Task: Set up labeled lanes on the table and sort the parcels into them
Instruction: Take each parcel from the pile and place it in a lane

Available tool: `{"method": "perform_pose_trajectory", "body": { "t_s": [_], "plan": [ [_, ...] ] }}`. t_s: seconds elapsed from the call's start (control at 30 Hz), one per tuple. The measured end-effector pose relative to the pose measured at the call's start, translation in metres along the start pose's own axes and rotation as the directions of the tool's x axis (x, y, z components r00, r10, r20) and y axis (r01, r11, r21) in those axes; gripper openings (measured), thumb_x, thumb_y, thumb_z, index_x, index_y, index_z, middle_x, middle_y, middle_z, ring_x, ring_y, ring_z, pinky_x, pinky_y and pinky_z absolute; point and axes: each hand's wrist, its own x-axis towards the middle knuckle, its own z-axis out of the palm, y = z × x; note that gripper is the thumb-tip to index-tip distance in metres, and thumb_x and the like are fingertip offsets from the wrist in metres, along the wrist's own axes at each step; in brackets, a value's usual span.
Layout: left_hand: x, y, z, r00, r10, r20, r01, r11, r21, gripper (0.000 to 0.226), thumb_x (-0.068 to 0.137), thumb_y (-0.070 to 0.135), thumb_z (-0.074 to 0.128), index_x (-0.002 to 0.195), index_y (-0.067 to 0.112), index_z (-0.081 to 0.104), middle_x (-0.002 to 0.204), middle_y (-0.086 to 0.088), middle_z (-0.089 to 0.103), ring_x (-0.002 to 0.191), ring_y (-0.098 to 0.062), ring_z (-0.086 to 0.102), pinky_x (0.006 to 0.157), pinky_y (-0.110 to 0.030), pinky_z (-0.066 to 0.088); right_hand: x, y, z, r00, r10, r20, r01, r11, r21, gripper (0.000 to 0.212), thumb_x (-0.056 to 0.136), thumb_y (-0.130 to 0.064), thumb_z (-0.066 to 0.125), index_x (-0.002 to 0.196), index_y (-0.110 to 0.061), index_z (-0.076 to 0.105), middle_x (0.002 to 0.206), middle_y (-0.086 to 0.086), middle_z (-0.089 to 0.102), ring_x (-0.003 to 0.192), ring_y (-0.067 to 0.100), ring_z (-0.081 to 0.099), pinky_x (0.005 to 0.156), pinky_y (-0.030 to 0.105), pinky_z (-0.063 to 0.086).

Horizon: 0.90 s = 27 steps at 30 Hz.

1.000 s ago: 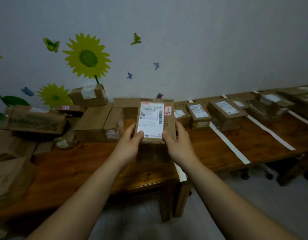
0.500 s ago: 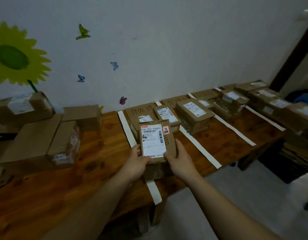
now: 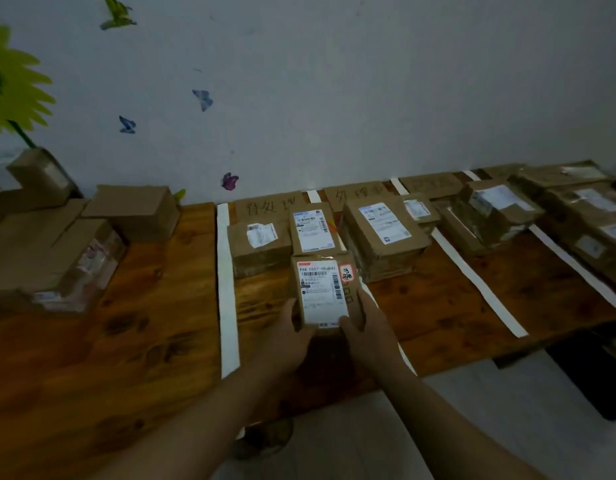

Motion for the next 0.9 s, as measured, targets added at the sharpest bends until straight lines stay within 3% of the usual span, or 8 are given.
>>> {"method": "perform_pose_trajectory", "body": {
  "t_s": [0.1,0.17,0.23,0.37,0.5,0.67,0.77,0.9],
  "plan": [
    [0.002,0.013,0.026,0.993,0.118,-0.002,-0.118,0.99,0.075,0.077,0.094,0.025,0.053,0.145,0.043,-0.001,0.155,0.009,0.02,0.14,-0.02,0.024,0.104,-0.029,0.031,0.009,0.016,-0.024,0.993,-0.115,-0.009,0.111,0.977,-0.183,0.052,0.093,-0.035,0.053,0.141,-0.032,0.034,0.141,-0.003,0.033,0.126,0.012,0.035,0.094,0.027,0.043],
    [0.007,0.02,0.036,0.988,0.149,0.04,-0.152,0.981,0.122,0.075,0.095,0.025,0.049,0.142,0.051,-0.004,0.154,0.012,0.02,0.14,-0.017,0.024,0.099,-0.023,0.029,0.017,0.024,-0.036,0.984,-0.173,0.04,0.172,0.873,-0.456,0.051,0.095,-0.046,0.045,0.143,-0.033,0.034,0.156,0.0,0.016,0.141,0.024,0.017,0.111,0.043,0.025],
    [0.015,0.026,0.038,0.988,0.141,0.065,-0.15,0.972,0.18,0.072,0.096,0.028,0.047,0.141,0.053,-0.004,0.153,0.013,0.023,0.139,-0.018,0.027,0.097,-0.023,0.03,0.026,0.025,-0.044,0.978,-0.182,0.106,0.209,0.782,-0.587,0.051,0.095,-0.052,0.037,0.143,-0.034,0.033,0.159,0.001,0.01,0.145,0.028,0.003,0.115,0.05,0.008],
    [0.018,0.024,0.016,0.993,0.1,0.062,-0.111,0.966,0.233,0.064,0.095,0.041,0.044,0.144,0.049,0.003,0.154,0.011,0.022,0.14,-0.018,0.024,0.107,-0.031,0.025,0.037,0.008,-0.044,0.965,-0.202,0.165,0.261,0.749,-0.609,0.049,0.093,-0.054,0.038,0.136,-0.03,0.04,0.156,0.004,0.021,0.145,0.029,0.009,0.115,0.053,0.009],
    [0.007,0.009,-0.037,0.997,0.06,-0.044,-0.043,0.946,0.322,0.062,0.093,0.046,0.044,0.147,0.033,0.016,0.153,0.004,0.025,0.139,-0.019,0.025,0.109,-0.031,0.023,0.037,-0.027,-0.024,0.928,-0.295,0.227,0.372,0.733,-0.569,0.055,0.092,-0.059,0.037,0.138,-0.029,0.04,0.155,0.005,0.028,0.144,0.027,0.015,0.116,0.049,0.011],
    [-0.023,-0.02,-0.145,0.958,-0.072,-0.277,0.216,0.816,0.537,0.072,0.091,0.05,0.047,0.149,0.024,0.014,0.158,-0.006,0.008,0.144,-0.025,0.007,0.117,-0.038,0.012,0.032,-0.098,0.039,0.774,-0.396,0.495,0.615,0.657,-0.436,0.058,0.091,-0.057,0.042,0.141,-0.026,0.039,0.154,0.006,0.028,0.143,0.027,0.018,0.115,0.046,0.014],
    [-0.052,-0.038,-0.222,0.933,-0.074,-0.353,0.268,0.798,0.539,0.074,0.091,0.05,0.048,0.15,0.025,0.012,0.158,-0.007,0.005,0.145,-0.027,0.003,0.115,-0.038,0.011,0.031,-0.143,0.081,0.671,-0.407,0.62,0.729,0.519,-0.447,0.062,0.092,-0.058,0.042,0.143,-0.024,0.036,0.152,0.008,0.03,0.14,0.027,0.024,0.113,0.044,0.021],
    [-0.094,-0.07,-0.318,0.863,-0.111,-0.493,0.384,0.778,0.497,0.074,0.091,0.049,0.05,0.15,0.024,0.012,0.158,-0.009,0.005,0.144,-0.029,0.002,0.115,-0.039,0.01,0.024,-0.217,0.142,0.588,-0.36,0.724,0.788,0.457,-0.413,0.065,0.092,-0.057,0.044,0.145,-0.022,0.032,0.147,0.011,0.034,0.134,0.031,0.031,0.107,0.044,0.032]
  ]
}}
